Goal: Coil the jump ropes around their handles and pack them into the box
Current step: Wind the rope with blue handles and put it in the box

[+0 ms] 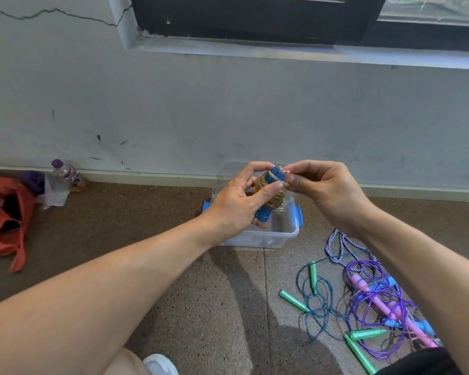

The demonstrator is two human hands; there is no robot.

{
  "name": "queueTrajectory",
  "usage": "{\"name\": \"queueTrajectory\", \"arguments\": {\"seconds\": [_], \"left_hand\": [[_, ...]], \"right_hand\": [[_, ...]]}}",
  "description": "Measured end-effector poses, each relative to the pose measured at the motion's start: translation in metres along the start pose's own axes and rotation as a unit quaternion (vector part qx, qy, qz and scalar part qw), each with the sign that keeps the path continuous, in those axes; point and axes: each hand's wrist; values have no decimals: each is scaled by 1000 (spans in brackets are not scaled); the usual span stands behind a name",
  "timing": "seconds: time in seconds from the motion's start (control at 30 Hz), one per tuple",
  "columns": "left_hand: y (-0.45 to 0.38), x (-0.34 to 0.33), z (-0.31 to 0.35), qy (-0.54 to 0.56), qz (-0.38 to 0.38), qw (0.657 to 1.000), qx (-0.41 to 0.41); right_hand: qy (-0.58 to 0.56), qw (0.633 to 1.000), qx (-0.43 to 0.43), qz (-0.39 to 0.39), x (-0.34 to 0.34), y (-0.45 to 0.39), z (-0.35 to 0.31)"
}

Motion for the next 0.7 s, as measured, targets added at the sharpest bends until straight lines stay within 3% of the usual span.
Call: {"name": "queueTrajectory", "arguments": {"seconds": [0.13, 0.3, 0.5, 0.6, 0.7], "left_hand": [[-1, 3, -1, -53, 3, 999, -3], [-1, 3, 3, -52, -1, 999, -2], [1, 5, 7, -75, 15, 997, 1], [0, 11, 5, -151, 64, 986, -27], [1, 17, 1, -314, 114, 940, -66]], "right_hand": [[-5, 1000, -8, 14, 1, 3, 1], [-102, 994, -42, 1, -1, 4, 2], [-124, 992, -24, 20, -6, 8, -1], [-108, 993, -40, 11, -8, 11, -5], [-147, 986, -84, -7, -13, 14, -7]]}}
Point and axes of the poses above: each hand's wrist, its own y-axis away from the middle knuckle, its own x-axis out of the back of the hand, z = x × y, and after that the axes turned 5 degrees about -z, right-handed
